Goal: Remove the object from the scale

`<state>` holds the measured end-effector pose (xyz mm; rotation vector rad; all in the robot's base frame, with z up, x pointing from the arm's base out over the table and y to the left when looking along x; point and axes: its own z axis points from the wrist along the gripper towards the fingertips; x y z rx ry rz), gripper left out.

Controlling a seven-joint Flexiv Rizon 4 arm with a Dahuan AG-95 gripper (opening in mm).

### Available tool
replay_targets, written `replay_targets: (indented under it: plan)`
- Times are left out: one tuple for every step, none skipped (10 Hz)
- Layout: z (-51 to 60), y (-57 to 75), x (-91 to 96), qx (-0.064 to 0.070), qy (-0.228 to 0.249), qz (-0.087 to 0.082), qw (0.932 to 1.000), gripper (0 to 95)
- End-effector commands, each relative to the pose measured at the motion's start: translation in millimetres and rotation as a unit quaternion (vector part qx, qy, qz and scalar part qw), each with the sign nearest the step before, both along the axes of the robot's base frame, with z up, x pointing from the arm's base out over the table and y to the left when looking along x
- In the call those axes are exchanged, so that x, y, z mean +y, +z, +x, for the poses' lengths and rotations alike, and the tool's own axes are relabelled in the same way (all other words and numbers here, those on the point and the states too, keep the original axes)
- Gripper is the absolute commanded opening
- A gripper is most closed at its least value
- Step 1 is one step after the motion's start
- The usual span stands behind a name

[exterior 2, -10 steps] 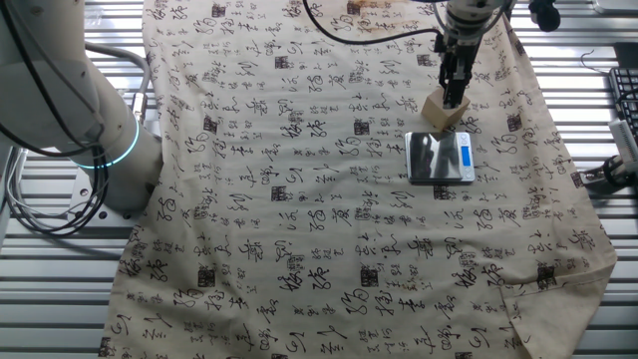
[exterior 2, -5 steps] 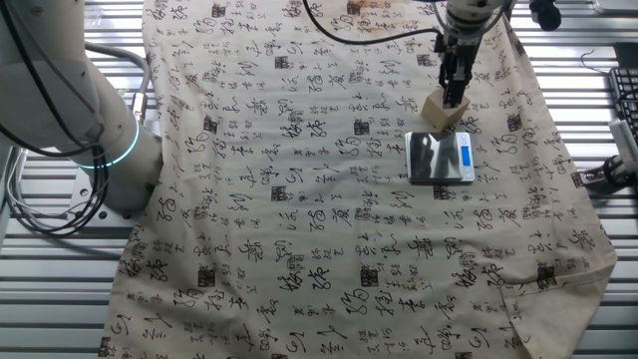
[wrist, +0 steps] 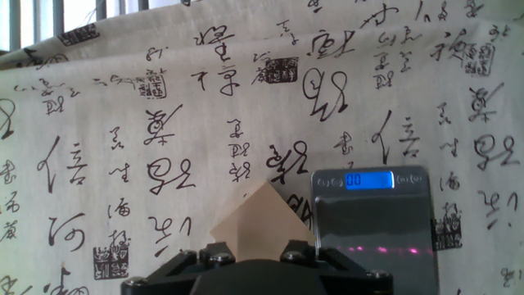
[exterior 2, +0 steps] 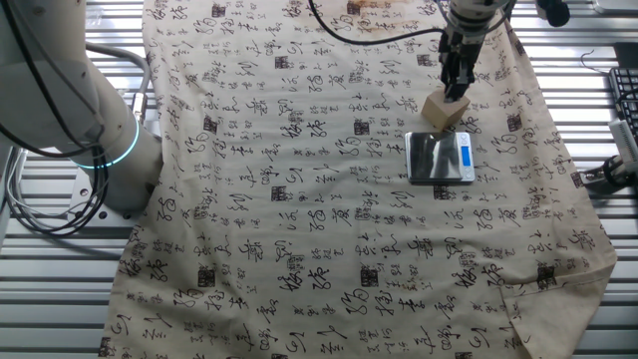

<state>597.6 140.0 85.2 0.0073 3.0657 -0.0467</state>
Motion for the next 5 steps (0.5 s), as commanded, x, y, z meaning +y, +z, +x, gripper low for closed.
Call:
replay_targets:
  plan:
    - [0.0, -0.1, 0.3, 0.001, 0.005, -0.002, 1.0000, 38.0]
    - [0.0, -0.1, 0.3, 0.001, 0.005, -0.001, 1.0000, 38.0]
    - [0.0, -0.1, 0.3, 0.001, 0.005, -0.001, 1.0000, 38.0]
    - [0.0, -0.1, 0.3, 0.001, 0.006, -0.001, 1.0000, 38.0]
    - [0.0, -0.1, 0.3, 0.001, 0.006, -0.001, 1.0000, 38.0]
